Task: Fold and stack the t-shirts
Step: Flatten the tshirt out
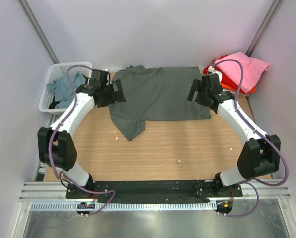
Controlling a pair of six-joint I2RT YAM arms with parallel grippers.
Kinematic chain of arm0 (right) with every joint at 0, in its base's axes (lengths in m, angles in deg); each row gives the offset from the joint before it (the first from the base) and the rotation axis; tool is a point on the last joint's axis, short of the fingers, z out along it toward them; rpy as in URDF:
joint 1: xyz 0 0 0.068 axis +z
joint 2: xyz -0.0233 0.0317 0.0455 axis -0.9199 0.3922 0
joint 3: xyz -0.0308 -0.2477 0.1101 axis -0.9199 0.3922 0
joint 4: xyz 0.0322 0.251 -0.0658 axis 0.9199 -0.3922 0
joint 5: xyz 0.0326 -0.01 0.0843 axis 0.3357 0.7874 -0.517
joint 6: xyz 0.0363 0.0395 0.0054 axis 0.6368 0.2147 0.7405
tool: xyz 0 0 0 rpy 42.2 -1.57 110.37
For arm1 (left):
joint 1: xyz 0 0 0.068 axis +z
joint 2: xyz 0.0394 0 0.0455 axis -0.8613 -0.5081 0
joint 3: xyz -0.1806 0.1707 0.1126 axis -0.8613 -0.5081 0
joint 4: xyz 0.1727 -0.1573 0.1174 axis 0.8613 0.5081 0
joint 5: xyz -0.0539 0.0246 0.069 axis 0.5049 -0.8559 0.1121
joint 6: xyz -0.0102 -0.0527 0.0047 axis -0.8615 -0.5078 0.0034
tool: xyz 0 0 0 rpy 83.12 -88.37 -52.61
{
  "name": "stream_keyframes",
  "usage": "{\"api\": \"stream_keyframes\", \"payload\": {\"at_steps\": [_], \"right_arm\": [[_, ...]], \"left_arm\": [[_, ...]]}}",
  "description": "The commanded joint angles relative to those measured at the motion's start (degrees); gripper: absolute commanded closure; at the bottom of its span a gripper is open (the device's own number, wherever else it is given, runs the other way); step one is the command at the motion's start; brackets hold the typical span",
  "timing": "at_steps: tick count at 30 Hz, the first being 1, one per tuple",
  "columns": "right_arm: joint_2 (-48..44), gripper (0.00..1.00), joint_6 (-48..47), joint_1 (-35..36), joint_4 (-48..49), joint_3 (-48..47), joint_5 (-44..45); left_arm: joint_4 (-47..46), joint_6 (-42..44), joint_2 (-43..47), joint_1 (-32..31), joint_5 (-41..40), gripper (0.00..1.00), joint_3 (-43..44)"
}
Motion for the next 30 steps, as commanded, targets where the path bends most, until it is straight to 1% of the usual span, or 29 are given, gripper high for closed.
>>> {"api": "stream_keyframes", "payload": {"at_steps": [1,2,4,5,6,7,9,10,11,12,13,14,16,17,19,20,22,23,25,26,28,29,30], "right_arm": [[3.46,0.0,1.72,0.04,9.02,4.28,-10.24],[6.08,0.0,1.89,0.04,9.9,4.37,-10.87],[8.47,0.0,2.07,-0.14,9.21,3.5,-11.32],[9.96,0.0,2.33,-0.14,8.08,2.97,-10.1],[9.97,0.0,2.68,-0.31,7.98,3.32,-9.48],[9.71,0.0,3.3,-0.58,8.41,4.1,-9.04],[7.96,0.0,4.09,-1.98,10.35,7.61,-8.68],[7.25,0.0,4.35,-2.59,11.14,8.85,-9.2],[6.64,0.0,4.7,-3.56,12.8,11.21,-9.99],[4.37,0.0,4.62,-3.74,13.86,12.71,-12.09],[3.22,0.0,4.62,-3.74,14.91,14.2,-12.63],[1.64,0.0,5.23,-3.83,17.18,17.53,-13.33],[-2.22,0.0,6.11,-3.74,18.87,20.62,-15.34],[-3.2,0.0,6.55,-3.74,20.36,23.07,-15.79],[-5.4,0.0,7.78,-3.74,21.25,24.85,-16.5],[-5.76,0.0,8.05,-3.83,21.42,25.72,-16.76],[-6.37,0.0,8.49,-3.74,20.64,25.91,-17.03],[-6.9,0.0,8.57,-3.74,18.81,25.91,-16.51],[-7.52,0.0,8.93,-3.83,17.21,26.17,-14.75],[-8.22,0.0,9.01,-3.92,16.77,26.87,-11.79],[-8.31,0.0,10.41,-4.62,17.47,27.84,-10.79],[-8.31,0.0,10.77,-5.23,18.52,28.63,-11.83],[-7.79,0.0,11.21,-6.02,19.22,28.98,-13.32]], "left_arm": [[-11.93,-4.54,1.22,-0.48,-0.83,0.0,-10.67],[-13.69,-4.98,0.69,-0.48,-0.4,0.0,-11.4],[-13.44,-6.74,-1.59,-0.57,-0.22,0.02,-12.36],[-13.44,-7.61,-1.86,-0.74,-0.3,0.03,-13.24],[-13.7,-8.41,-1.77,-0.83,-0.83,0.04,-14.47],[-14.31,-10.85,-0.9,-1.18,-1.87,0.04,-17.96],[-17.12,-13.41,0.42,-1.36,-0.49,0.1,-22.19],[-17.57,-16.56,2.25,-1.97,0.04,0.13,-25.96],[-17.57,-17.55,3.14,-2.76,0.14,0.17,-27.73],[-17.83,-18.16,4.37,-3.99,-0.12,0.17,-29.4],[-17.83,-18.52,5.34,-7.48,-1.0,0.17,-31.94],[-17.75,-19.83,7.0,-9.17,-2.49,0.17,-33.19],[-19.66,-21.76,8.07,-12.68,-2.59,0.16,-36.43],[-20.81,-24.3,8.68,-13.31,-4.59,0.18,-37.32],[-24.23,-26.33,8.86,-14.36,-5.57,0.2,-39.78],[-24.34,-27.04,8.17,-14.54,-5.32,0.22,-39.88],[-23.64,-27.13,7.37,-15.07,-4.61,0.23,-40.05],[-23.46,-27.22,7.28,-15.33,-4.52,0.25,-40.32],[-23.46,-27.75,9.21,-17.09,-6.36,0.26,-41.54],[-23.46,-28.45,10.0,-17.53,-7.32,0.28,-41.98],[-24.33,-29.16,10.36,-18.15,-9.79,0.33,-42.69],[-24.34,-29.16,9.92,-18.24,-9.97,0.4,-42.43],[-24.34,-28.46,9.05,-18.24,-10.23,0.42,-41.73]]}}
